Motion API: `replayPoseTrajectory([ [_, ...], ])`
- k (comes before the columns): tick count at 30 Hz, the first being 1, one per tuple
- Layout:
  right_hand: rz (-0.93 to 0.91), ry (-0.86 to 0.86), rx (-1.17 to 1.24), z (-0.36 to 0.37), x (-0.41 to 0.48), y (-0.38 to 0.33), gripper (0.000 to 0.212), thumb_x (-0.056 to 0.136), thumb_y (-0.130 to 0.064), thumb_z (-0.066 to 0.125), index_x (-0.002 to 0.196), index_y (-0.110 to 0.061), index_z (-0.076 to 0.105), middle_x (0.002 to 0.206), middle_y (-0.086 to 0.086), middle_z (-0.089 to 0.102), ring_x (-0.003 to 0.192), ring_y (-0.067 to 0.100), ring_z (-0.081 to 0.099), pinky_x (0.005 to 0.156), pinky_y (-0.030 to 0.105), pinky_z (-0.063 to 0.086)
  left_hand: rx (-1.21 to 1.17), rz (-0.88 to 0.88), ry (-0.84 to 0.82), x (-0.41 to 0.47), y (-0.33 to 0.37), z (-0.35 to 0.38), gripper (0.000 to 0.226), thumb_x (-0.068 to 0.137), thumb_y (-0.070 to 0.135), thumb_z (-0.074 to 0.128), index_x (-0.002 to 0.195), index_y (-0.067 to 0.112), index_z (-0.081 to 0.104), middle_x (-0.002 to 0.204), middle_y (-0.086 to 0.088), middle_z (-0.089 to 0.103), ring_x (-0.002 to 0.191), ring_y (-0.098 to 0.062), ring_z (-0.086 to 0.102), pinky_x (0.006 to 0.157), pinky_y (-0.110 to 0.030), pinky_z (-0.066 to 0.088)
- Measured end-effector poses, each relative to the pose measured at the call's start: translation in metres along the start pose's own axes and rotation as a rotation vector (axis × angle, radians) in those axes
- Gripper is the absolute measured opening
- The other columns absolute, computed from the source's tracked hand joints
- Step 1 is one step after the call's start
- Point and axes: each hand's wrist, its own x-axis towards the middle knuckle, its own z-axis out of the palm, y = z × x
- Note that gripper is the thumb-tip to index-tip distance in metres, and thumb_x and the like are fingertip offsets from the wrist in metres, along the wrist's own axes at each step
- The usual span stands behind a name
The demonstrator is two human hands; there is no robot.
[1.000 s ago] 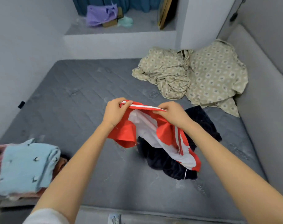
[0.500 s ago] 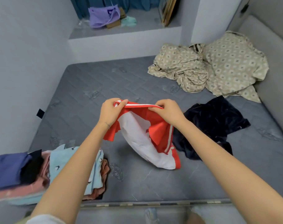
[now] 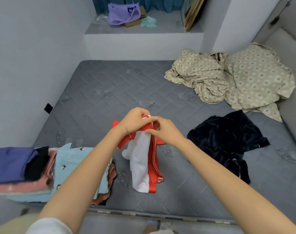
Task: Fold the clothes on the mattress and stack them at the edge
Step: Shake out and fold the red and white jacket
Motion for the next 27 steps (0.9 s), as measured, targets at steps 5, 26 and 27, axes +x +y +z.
replayPoseTrajectory([
  [5, 0.024, -0.029, 0.227, 0.001, 0.002, -0.006, 0.026, 0.089, -0.018, 0.066, 0.068, -0.007, 0.054, 0.064, 0.006, 0.044, 0.064, 0.016, 0.042, 0.064, 0.033, 0.032, -0.178, -0.088, 0.097, -0.011, -0.021, -0.024, 0.029, 0.093, 0.032, 0.059, 0.069, 0.017, 0.059, 0.054, 0.011, 0.049, 0.052, -0.003, 0.041, 0.058, -0.019, 0.038],
  [26, 0.086, -0.081, 0.063, 0.041, 0.018, -0.069, 0.045, 0.083, -0.026, 0.073, 0.122, -0.02, 0.051, 0.105, -0.006, 0.058, 0.088, 0.01, 0.054, 0.075, 0.02, 0.038, 0.031, 0.013, -0.126, -0.053, -0.099, -0.09, 0.012, 0.076, 0.028, 0.071, 0.066, 0.022, 0.067, 0.062, 0.012, 0.062, 0.059, 0.002, 0.053, 0.06, -0.018, 0.04],
  [27, 0.065, -0.106, 0.012, 0.042, 0.018, -0.073, 0.052, 0.079, -0.029, 0.076, 0.124, -0.023, 0.051, 0.104, -0.007, 0.058, 0.086, 0.009, 0.053, 0.075, 0.02, 0.038, 0.038, 0.042, -0.141, -0.049, -0.094, -0.092, 0.013, 0.075, 0.029, 0.073, 0.065, 0.022, 0.067, 0.06, 0.013, 0.061, 0.058, 0.002, 0.053, 0.057, -0.016, 0.039],
])
